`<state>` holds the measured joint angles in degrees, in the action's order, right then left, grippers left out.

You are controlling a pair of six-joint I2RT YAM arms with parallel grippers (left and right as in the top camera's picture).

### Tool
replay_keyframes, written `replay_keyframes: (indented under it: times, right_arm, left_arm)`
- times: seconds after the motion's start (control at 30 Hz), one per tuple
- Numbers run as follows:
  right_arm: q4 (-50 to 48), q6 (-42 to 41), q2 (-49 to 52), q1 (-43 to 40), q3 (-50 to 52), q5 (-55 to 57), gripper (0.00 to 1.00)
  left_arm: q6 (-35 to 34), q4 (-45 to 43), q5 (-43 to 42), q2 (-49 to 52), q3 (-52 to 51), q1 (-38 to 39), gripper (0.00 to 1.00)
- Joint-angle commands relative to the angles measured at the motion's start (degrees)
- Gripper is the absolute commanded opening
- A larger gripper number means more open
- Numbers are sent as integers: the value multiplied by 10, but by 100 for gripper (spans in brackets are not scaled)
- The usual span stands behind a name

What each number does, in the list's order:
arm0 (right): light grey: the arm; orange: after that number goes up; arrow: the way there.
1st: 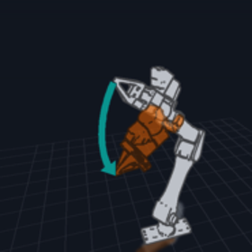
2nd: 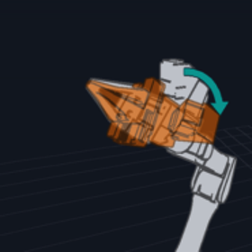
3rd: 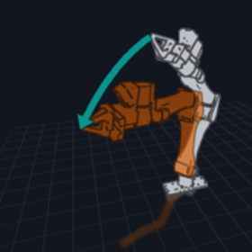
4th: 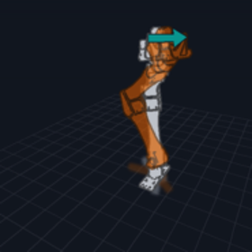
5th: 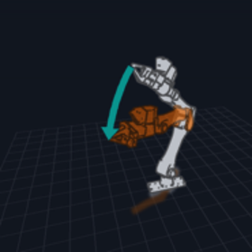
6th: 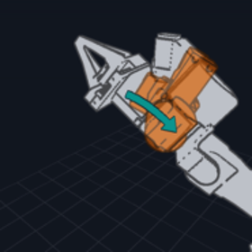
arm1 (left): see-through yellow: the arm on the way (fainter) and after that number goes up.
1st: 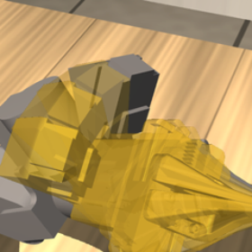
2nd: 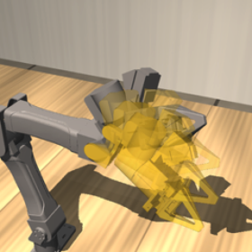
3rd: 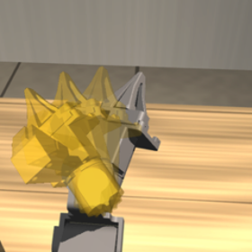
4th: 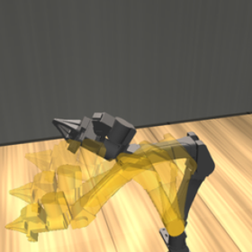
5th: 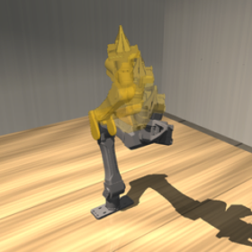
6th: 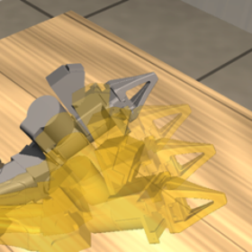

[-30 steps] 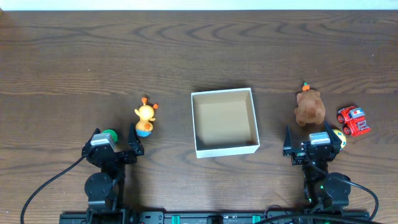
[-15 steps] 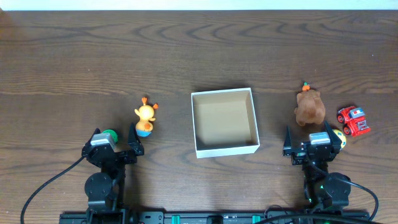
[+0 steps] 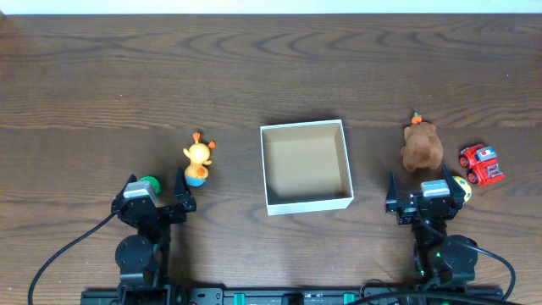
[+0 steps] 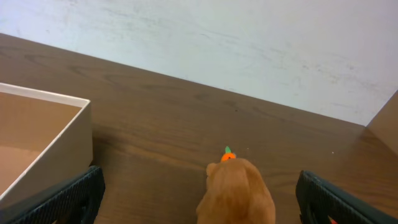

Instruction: Pack container

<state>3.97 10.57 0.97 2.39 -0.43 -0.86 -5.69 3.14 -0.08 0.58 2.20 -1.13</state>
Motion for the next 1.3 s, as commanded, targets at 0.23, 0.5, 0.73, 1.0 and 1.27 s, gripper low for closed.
replay_keyframes:
  times: [0.23,0.5,0.73,1.0,1.27]
  right_arm:
    - [2,-9,-3,2,1,3,99]
    - [3,-9,-3,2,1,5,99]
    - [1,-9,-3,3,1,4,99]
    - [1,-63,-3,2,1,2,99]
    - [35,-145,26,-11,-64,9,99]
  left_arm:
    - [10,8,-8,-2,-20,0,98]
    - [10,8,-7,-2,-20,0,98]
    - [10,8,-7,-2,-20,0,98]
    - [9,8,-8,-2,-19,0,98]
    - [-28,28,-7,43,65,0,98]
